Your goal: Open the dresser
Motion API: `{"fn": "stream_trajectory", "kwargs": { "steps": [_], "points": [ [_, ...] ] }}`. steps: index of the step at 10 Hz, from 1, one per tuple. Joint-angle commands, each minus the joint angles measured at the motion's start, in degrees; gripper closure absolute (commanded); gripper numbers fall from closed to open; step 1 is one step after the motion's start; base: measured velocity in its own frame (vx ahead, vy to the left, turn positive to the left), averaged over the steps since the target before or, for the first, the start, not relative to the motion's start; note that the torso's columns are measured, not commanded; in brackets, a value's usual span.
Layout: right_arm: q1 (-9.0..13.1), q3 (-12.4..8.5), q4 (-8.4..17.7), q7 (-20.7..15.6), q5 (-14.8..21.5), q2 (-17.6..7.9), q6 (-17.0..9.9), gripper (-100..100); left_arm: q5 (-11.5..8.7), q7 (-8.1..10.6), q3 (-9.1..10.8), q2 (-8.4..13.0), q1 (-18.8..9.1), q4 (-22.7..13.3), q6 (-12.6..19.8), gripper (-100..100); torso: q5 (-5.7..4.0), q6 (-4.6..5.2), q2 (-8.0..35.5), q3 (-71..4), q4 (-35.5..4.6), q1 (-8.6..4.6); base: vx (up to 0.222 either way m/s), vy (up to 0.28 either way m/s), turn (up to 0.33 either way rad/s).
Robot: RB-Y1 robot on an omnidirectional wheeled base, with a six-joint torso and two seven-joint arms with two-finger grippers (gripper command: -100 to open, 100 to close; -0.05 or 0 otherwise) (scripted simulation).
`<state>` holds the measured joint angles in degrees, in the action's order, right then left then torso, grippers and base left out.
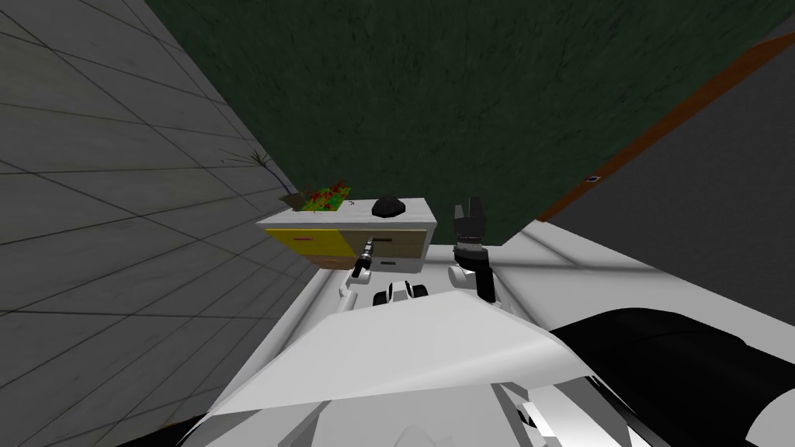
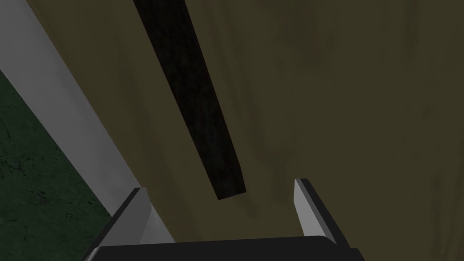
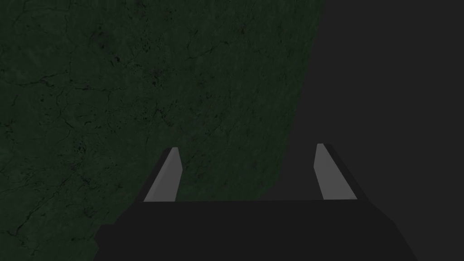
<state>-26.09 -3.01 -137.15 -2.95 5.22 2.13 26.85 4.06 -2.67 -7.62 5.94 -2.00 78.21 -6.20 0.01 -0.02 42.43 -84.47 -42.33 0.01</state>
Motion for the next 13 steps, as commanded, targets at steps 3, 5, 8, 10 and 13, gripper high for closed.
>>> {"fn": "stream_trajectory", "kwargs": {
  "steps": [3,5,8,10,13],
  "points": [
    [-0.01,0.0,0.0,0.0,0.0,0.0,0.0,0,0.09,-3.91,6.62,-1.82,-7.25,-8.72,-3.57,-100,-0.02,0.0,-0.29,-0.19,0.09,-0.07,-0.056,0.036,-0.095],
    [0.0,0.0,0.0,0.0,0.0,0.0,0.0,0,0.09,-3.91,7.54,-1.82,-8.56,-12.12,-3.57,-100,0.0,0.01,-0.15,-0.1,0.04,0.03,-0.04,0.037,-0.051],
    [0.0,0.0,0.0,0.0,0.0,0.0,0.0,0,0.09,-5.77,11.19,-2.62,-12.69,-17.47,-5.29,-100,-0.02,0.0,-0.08,-0.06,0.02,-0.02,-0.053,0.028,-0.083],
    [-0.01,0.0,-0.01,0.0,0.0,0.0,0.0,0,0.1,-7.62,13.92,-3.42,-15.38,-19.88,-7.01,-100,-0.02,0.03,-0.27,-0.17,0.08,-0.05,-0.027,0.022,-0.078],
    [-0.01,0.0,0.0,0.0,0.0,0.0,0.0,0,0.1,-9.47,17.59,-4.22,-19.84,-25.78,-8.73,-100,-0.01,-0.01,-0.15,-0.09,0.05,-0.02,-0.055,0.035,-0.089]
  ]
}}
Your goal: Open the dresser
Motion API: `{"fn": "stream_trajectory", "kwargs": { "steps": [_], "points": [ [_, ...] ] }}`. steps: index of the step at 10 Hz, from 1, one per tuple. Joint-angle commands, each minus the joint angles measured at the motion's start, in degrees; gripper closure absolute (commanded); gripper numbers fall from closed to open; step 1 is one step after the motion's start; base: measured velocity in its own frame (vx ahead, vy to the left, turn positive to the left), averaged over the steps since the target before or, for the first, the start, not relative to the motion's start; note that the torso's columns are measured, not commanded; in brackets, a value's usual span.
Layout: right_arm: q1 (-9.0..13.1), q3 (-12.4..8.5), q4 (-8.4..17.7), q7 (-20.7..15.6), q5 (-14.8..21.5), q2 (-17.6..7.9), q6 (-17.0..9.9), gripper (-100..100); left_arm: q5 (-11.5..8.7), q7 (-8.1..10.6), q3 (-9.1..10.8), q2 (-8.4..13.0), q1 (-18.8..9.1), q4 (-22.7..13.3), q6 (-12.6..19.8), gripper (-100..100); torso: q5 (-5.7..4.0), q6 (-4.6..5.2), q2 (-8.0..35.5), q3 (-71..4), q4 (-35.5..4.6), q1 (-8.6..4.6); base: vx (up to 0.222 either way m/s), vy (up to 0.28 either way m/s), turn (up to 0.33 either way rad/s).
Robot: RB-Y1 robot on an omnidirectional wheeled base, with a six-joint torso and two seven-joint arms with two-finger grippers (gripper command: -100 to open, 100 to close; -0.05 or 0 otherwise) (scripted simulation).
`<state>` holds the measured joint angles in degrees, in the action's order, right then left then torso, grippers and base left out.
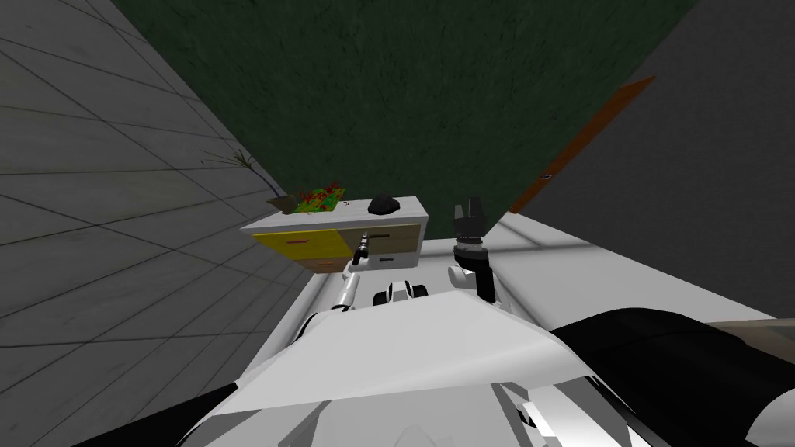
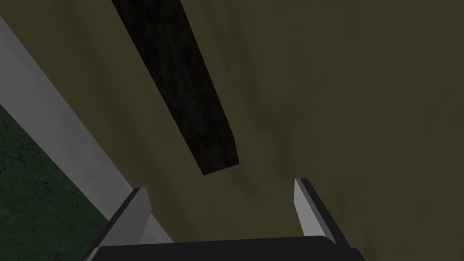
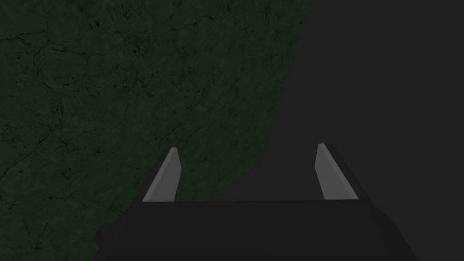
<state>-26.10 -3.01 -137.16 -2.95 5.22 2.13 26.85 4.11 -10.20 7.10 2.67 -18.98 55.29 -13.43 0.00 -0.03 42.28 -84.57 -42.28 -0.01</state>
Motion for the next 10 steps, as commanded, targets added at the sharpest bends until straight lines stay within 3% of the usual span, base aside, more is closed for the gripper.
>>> {"fn": "stream_trajectory", "kwargs": {
  "steps": [1,2,3,5,6,8,9,10],
  "points": [
    [0.01,0.0,0.0,0.0,0.0,0.0,0.0,0,0.05,-1.95,3.77,-0.94,-3.98,-5.17,-1.51,-100,0.0,0.06,0.09,0.04,-0.03,0.03,-0.072,0.042,-0.108],
    [0.01,0.0,0.0,0.0,0.0,0.0,0.0,0,0.05,-1.95,3.77,-0.94,-3.98,-5.92,-1.51,-100,0.0,0.01,0.06,0.04,-0.03,0.03,-0.03,0.019,0.005],
    [0.0,0.0,0.0,0.0,0.0,0.0,0.0,0,0.05,-3.8,6.43,-1.74,-6.56,-8.01,-3.23,-100,-0.01,0.01,-0.08,-0.05,0.02,-0.03,-0.053,0.036,-0.167],
    [0.0,0.0,0.0,0.0,0.0,0.0,0.0,0,0.05,-3.8,7.41,-1.74,-8.11,-11.49,-3.23,-100,0.0,0.01,0.01,0.0,-0.01,0.03,-0.047,0.029,-0.045],
    [0.0,0.0,0.0,0.0,0.0,0.0,0.0,0,0.05,-5.65,10.13,-2.54,-10.82,-13.81,-4.95,-100,-0.01,0.01,-0.04,-0.03,0.01,-0.02,-0.064,0.023,-0.175],
    [0.0,0.0,0.0,0.0,0.0,0.0,0.0,0,0.05,-5.65,11.06,-2.54,-12.24,-17.06,-4.95,-100,0.0,0.01,0.07,0.04,-0.03,0.01,-0.054,0.025,-0.041],
    [0.0,0.0,0.0,0.0,0.0,0.0,0.0,0,0.05,-7.51,13.52,-3.34,-14.71,-18.65,-6.67,-100,0.0,0.0,-0.04,-0.02,0.01,0.02,-0.065,0.035,-0.163],
    [0.01,0.0,0.0,0.0,0.0,0.0,0.0,0,0.05,-7.51,14.71,-3.34,-16.17,-20.09,-6.67,-100,0.01,0.07,0.03,0.0,-0.01,0.03,-0.066,0.042,-0.113]
  ]
}}
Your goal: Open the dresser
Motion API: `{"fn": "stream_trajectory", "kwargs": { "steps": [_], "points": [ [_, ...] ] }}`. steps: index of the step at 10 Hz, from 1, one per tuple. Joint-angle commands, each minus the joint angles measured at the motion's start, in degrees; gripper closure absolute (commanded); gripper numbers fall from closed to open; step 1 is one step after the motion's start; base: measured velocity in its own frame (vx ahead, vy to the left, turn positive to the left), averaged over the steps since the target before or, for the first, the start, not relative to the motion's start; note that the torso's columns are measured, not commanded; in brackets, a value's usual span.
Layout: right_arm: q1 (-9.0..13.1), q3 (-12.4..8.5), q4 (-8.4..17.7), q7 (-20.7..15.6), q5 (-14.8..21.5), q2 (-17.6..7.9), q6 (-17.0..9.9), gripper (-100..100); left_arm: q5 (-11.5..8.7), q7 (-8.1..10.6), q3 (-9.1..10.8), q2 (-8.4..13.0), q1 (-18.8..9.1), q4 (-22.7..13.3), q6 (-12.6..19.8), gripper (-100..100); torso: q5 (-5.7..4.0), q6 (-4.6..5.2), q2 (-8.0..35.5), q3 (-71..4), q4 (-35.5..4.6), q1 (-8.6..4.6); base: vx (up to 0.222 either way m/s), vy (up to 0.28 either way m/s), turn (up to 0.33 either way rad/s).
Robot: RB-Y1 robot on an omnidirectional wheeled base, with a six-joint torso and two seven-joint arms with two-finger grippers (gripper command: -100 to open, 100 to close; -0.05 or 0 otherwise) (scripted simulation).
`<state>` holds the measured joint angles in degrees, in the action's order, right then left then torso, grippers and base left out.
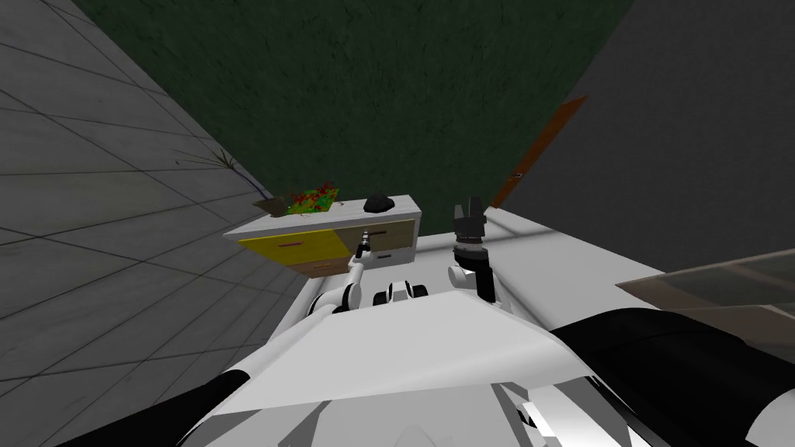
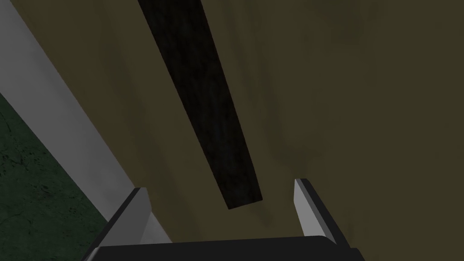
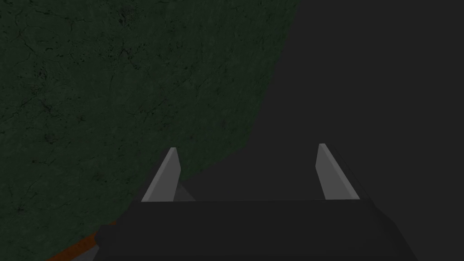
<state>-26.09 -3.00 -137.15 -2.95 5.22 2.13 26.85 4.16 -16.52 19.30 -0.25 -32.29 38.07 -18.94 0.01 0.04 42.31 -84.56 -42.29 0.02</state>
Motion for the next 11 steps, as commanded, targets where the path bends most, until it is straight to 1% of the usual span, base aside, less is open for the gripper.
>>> {"fn": "stream_trajectory", "kwargs": {
  "steps": [1,2,3,4,5,6,7,8,9,10,11],
  "points": [
    [-0.01,0.0,0.0,0.0,0.0,0.0,0.0,0,-0.01,-1.19,2.52,-0.41,-3.07,-3.41,-1.17,-100,0.0,-0.06,0.0,0.01,-0.01,0.02,-0.032,0.021,0.008],
    [-0.01,0.0,0.0,0.0,0.0,0.0,0.0,0,-0.01,-1.19,2.52,-0.41,-3.07,-4.78,-1.17,-100,-0.01,-0.07,-0.1,-0.05,0.03,-0.04,-0.008,0.001,0.021],
    [-0.02,0.0,0.0,0.0,0.0,0.0,0.0,0,-0.01,-3.04,5.28,-1.21,-5.79,-6.7,-2.89,-100,-0.02,-0.05,-0.16,-0.09,0.05,-0.09,-0.048,0.007,-0.184],
    [0.0,0.0,0.0,0.0,0.0,0.0,0.0,0,-0.01,-3.04,6.17,-1.21,-7.2,-8.85,-2.89,-100,-0.03,0.01,0.0,-0.01,0.0,-0.09,-0.063,0.025,-0.105],
    [-0.01,0.0,0.0,0.0,0.0,0.0,0.0,0,-0.01,-3.04,6.17,-1.21,-7.2,-10.98,-2.89,-100,0.0,-0.06,0.07,0.06,-0.02,0.01,-0.037,0.022,0.02],
    [-0.01,0.0,0.0,0.0,0.0,0.0,0.0,0,-0.18,-3.24,6.36,-0.78,-8.02,-11.7,-3.8,-100,0.01,-0.08,-0.01,0.01,0.0,0.05,-0.014,0.008,0.007],
    [-0.01,0.0,0.0,0.0,0.0,0.0,0.0,0,-0.01,-1.19,3.56,-0.41,-5.23,-9.17,-1.17,100,-0.01,-0.05,-0.1,-0.05,0.02,-0.02,0.061,-0.021,0.171],
    [-0.03,-0.01,-0.01,0.0,0.0,0.0,0.0,0,-0.01,-1.19,2.52,-0.41,-3.91,-7.86,-1.17,100,-0.03,-0.09,-0.3,-0.16,0.08,-0.09,0.074,-0.036,0.113],
    [-0.03,0.0,-0.01,0.0,0.0,0.01,0.01,0,-0.01,0.67,0.25,0.38,-0.83,-3.59,0.55,100,-0.11,-0.07,-0.14,-0.08,-0.06,-0.14,0.108,-0.052,0.15],
    [-0.03,0.0,-0.01,0.0,0.0,0.01,0.01,0,-0.01,0.67,-1.13,0.38,1.06,0.17,0.55,100,-0.11,-0.39,-0.32,-0.15,0.01,0.09,0.072,-0.071,0.08],
    [-0.02,0.0,-0.01,0.0,0.0,0.01,0.01,0,-0.01,0.67,-1.13,0.38,1.06,0.17,0.55,100,-0.06,-0.31,-0.38,-0.18,-0.06,0.28,0.017,-0.034,0.004]
  ]
}}
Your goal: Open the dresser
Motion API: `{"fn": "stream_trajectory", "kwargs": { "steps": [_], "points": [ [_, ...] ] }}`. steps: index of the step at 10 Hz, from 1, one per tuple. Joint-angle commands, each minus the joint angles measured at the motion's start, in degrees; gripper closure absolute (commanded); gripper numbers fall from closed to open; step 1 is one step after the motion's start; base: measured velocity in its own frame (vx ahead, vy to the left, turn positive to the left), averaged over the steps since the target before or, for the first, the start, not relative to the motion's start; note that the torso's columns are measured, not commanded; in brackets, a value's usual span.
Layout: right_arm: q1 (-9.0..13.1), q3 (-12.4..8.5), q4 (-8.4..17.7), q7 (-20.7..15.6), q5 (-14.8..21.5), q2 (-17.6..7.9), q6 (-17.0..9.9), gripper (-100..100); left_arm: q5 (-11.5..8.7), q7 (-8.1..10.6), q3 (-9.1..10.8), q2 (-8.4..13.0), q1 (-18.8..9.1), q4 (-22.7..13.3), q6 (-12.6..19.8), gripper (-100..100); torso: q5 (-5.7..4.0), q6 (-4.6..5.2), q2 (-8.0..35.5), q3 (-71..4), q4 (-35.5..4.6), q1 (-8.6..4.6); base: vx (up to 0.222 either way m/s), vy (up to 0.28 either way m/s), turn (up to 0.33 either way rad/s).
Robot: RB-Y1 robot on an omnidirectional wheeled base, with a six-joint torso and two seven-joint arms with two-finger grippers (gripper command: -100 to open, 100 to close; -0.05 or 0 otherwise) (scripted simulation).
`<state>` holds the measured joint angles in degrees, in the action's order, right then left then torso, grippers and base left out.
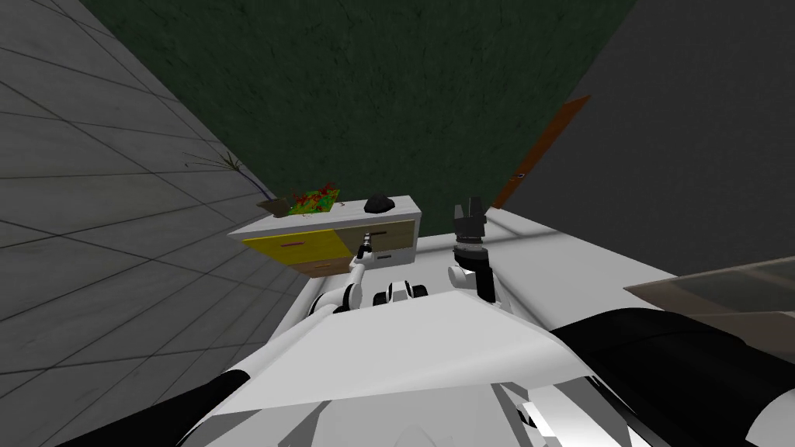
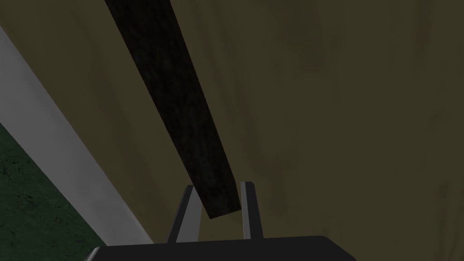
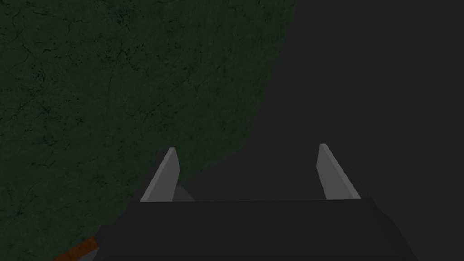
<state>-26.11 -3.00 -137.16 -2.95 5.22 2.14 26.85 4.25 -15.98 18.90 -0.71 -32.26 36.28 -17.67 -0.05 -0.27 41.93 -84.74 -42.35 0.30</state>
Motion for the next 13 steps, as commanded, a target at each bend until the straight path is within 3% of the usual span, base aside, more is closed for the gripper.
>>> {"fn": "stream_trajectory", "kwargs": {
  "steps": [1,3,4,6,8,9,11,12,13],
  "points": [
    [0.0,0.0,0.0,0.0,0.0,-0.01,0.0,0,-0.1,1.99,-3.41,1.64,4.22,4.86,1.01,100,0.03,0.1,0.15,0.09,-0.09,0.09,0.062,-0.035,0.118],
    [0.0,-0.01,0.0,0.0,0.0,-0.01,0.0,0,-0.1,1.99,-4.38,1.64,5.17,7.52,1.01,100,0.03,-0.16,0.05,0.02,0.02,0.18,0.049,-0.023,0.047],
    [0.0,-0.01,0.0,0.0,0.0,-0.01,0.0,0,-0.1,3.84,-7.65,2.44,8.22,9.84,2.73,100,0.03,-0.15,0.13,0.07,-0.04,0.22,0.061,-0.039,0.141],
    [0.0,0.0,0.0,0.0,0.0,0.0,0.0,0,-0.1,3.84,-8.03,2.44,9.17,9.75,2.73,100,0.11,-0.27,-0.07,-0.06,0.29,0.28,0.058,-0.024,0.062],
    [0.01,-0.01,0.0,0.0,0.0,-0.01,0.0,0,-0.1,3.84,-8.03,2.44,9.3,13.09,2.73,100,0.16,-0.2,0.06,-0.01,0.28,0.32,-0.002,-0.001,-0.013],
    [0.01,-0.01,0.01,0.0,0.0,-0.01,0.0,0,-0.1,5.69,-11.42,3.24,11.96,14.7,4.45,100,0.07,-0.19,0.14,0.07,0.07,0.24,0.057,-0.039,0.146],
    [0.0,0.0,0.0,0.0,0.0,-0.01,0.0,0,-0.1,5.69,-11.68,3.24,13.43,18.67,4.45,100,0.05,-0.31,0.01,-0.03,0.2,0.19,0.062,-0.024,0.059],
    [0.0,-0.01,0.0,0.0,0.0,-0.01,0.0,0,-0.1,7.55,-14.95,4.03,16.16,20.66,6.17,100,0.06,-0.23,0.22,0.09,0.07,0.24,0.063,-0.036,0.148],
    [0.0,-0.01,0.0,0.0,0.0,-0.01,0.0,0,-0.1,7.55,-15.33,4.03,17.57,22.59,6.17,100,0.09,-0.24,0.2,0.1,0.18,0.17,0.064,-0.042,0.111]
  ]
}}
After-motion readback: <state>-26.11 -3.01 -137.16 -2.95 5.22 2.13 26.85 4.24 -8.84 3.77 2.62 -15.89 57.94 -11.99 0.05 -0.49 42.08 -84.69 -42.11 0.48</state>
